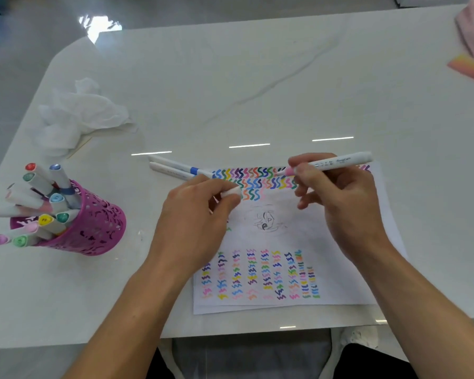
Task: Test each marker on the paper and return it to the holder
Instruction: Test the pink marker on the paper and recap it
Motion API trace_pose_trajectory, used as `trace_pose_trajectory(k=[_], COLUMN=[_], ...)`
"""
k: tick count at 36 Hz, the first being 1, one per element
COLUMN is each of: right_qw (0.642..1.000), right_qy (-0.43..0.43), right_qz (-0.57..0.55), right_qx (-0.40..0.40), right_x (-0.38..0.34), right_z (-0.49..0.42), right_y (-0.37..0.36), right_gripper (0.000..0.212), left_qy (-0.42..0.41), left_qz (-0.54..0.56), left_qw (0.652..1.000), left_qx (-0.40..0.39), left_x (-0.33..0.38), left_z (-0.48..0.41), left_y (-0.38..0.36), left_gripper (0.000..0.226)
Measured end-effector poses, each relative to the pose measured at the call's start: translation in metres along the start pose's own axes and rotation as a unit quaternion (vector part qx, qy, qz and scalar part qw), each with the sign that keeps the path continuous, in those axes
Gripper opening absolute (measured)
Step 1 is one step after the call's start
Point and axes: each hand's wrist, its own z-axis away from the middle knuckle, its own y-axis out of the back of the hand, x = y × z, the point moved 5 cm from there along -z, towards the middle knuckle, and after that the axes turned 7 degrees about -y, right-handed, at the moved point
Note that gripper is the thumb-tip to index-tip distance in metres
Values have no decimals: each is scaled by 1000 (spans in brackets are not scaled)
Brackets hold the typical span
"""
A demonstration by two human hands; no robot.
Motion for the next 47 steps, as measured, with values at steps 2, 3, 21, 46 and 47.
trace_pose_trajectory(k=[2, 3, 21, 46, 47], right_qw=[1000, 1000, 998, 991, 991], right_qy=[-7, -8, 2, -40, -40], right_qz=[-12, -13, 9, -61, -61], right_qx=[-7, -12, -69, -112, -113], right_x=[-1, -3, -4, -1, -2], right_z=[2, 3, 10, 14, 14], right_y=[-2, -4, -20, -25, -25], right_gripper=[21, 23, 15, 19, 16], left_qy=[23, 34, 34, -6, -6], left_qz=[52, 81, 191, 231, 230], left_qw=[998, 996, 978, 973, 973], left_qx=[1, -2, -77, 5, 5], left_x=[0, 0, 13, 20, 20], left_z=[1, 2, 4, 9, 9], left_y=[-1, -2, -15, -12, -12], left_gripper=[15, 15, 18, 24, 24])
